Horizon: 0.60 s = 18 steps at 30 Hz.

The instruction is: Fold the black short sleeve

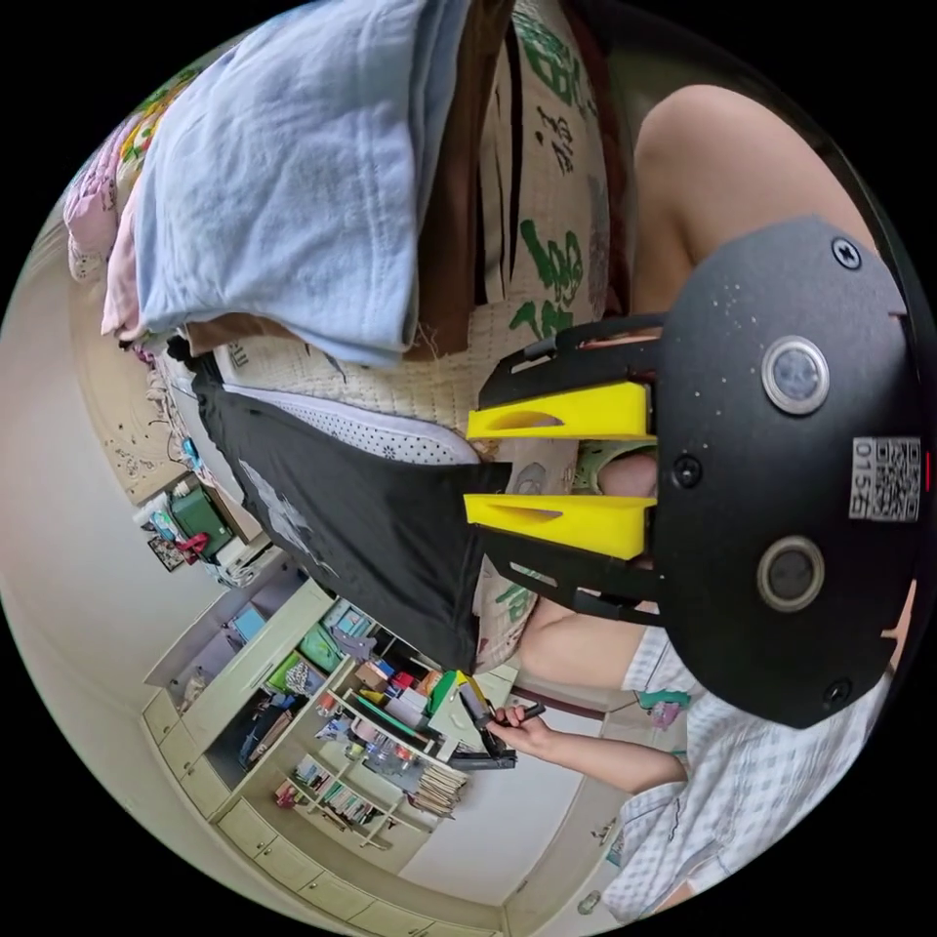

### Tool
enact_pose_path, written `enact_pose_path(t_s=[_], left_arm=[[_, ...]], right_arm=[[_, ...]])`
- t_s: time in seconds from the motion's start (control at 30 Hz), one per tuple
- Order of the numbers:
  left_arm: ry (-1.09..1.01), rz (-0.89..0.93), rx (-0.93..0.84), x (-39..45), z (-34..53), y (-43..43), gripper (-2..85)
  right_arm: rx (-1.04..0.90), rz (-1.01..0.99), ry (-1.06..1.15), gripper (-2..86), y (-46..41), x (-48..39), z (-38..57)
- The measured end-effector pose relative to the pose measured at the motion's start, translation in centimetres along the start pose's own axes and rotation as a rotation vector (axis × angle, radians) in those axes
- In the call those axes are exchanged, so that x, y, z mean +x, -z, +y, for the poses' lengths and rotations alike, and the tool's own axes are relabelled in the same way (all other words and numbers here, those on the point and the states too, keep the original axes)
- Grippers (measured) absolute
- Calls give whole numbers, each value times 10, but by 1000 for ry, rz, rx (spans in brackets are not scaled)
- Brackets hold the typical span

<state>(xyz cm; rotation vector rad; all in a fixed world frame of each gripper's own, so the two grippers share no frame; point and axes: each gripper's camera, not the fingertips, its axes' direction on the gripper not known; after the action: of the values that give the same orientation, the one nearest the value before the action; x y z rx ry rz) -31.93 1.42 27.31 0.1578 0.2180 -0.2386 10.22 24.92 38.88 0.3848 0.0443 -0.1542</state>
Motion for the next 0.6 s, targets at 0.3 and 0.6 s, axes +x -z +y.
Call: enact_pose_path(t_s=[0.3,0.6], left_arm=[[-54,0,-31,-7,-3,0,9],[-46,32,0,-20,1,2,-2]], right_arm=[[-59,-46,42,22,-18,-5,-14],[-29,50,30,-4,1,7,-17]])
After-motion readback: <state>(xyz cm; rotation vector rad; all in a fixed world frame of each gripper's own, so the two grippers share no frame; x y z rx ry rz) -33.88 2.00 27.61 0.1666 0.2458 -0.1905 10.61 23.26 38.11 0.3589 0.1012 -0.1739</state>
